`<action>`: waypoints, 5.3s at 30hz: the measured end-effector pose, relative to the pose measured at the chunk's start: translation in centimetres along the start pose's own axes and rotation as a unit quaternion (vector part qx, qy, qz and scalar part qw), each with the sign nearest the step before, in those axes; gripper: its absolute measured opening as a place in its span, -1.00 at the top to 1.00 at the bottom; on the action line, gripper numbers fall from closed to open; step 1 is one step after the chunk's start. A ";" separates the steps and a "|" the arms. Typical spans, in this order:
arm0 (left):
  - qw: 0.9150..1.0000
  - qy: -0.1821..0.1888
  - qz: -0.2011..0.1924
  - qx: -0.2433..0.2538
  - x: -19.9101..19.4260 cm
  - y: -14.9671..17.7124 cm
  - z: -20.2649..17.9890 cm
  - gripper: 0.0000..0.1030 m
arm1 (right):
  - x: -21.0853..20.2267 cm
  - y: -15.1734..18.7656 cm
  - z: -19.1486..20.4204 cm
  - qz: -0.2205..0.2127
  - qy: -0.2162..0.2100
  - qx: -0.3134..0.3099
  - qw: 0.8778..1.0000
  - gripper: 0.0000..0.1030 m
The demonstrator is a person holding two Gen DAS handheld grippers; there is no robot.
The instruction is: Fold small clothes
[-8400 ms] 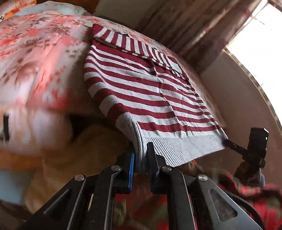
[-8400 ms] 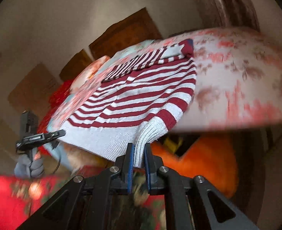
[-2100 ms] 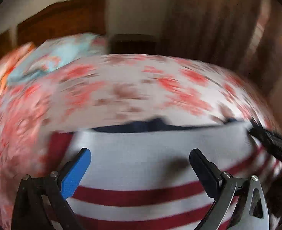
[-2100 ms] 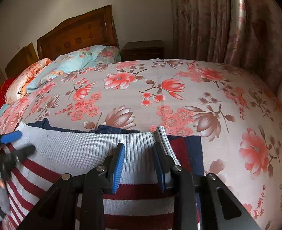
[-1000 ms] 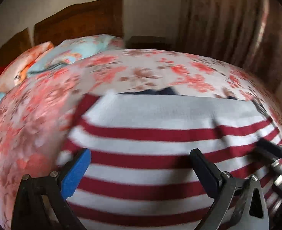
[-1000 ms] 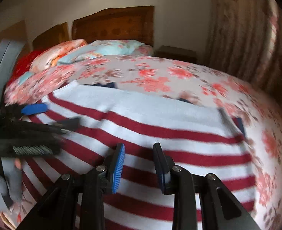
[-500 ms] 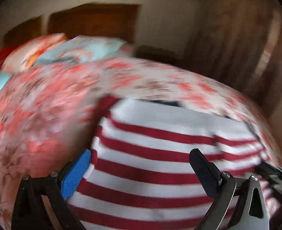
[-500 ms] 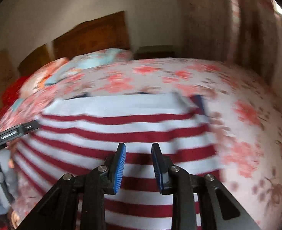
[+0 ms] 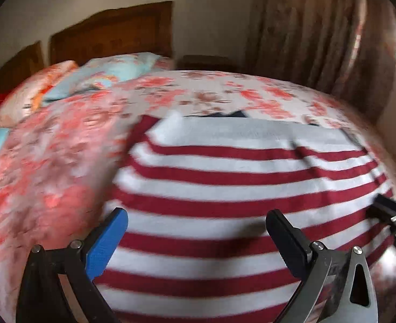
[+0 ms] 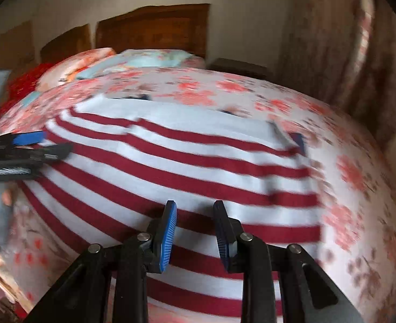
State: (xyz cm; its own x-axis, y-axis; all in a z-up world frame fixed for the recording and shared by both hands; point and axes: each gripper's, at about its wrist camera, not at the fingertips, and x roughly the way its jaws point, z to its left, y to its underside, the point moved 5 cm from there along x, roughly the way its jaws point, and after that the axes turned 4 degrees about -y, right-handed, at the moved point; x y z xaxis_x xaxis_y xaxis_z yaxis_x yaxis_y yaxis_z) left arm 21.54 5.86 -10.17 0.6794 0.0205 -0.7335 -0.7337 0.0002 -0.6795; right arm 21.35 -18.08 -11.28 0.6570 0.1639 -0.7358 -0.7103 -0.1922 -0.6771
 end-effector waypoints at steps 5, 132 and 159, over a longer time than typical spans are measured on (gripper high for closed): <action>0.997 -0.006 0.027 -0.068 0.3 1.1 4.2 -1.00 | -1.4 1.5 -3.7 -0.010 -0.003 0.051 0.999 0.45; 0.999 0.031 0.021 0.040 -1.9 4.2 -1.7 -1.00 | -1.6 4.7 -8.6 -0.053 -0.138 0.324 0.934 0.84; 0.991 0.038 0.009 0.129 -5.3 6.7 -8.3 -1.00 | -7.3 11.8 -13.8 -0.105 -0.158 0.406 0.894 0.87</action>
State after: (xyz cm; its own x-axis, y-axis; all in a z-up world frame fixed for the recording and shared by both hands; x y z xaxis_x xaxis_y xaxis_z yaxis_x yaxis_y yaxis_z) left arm 13.16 -2.56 -10.95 0.6586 -0.0533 -0.7506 -0.7174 0.2568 -0.6476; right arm 11.65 -34.86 -13.82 0.7849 0.4032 -0.4704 -0.6125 0.6199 -0.4905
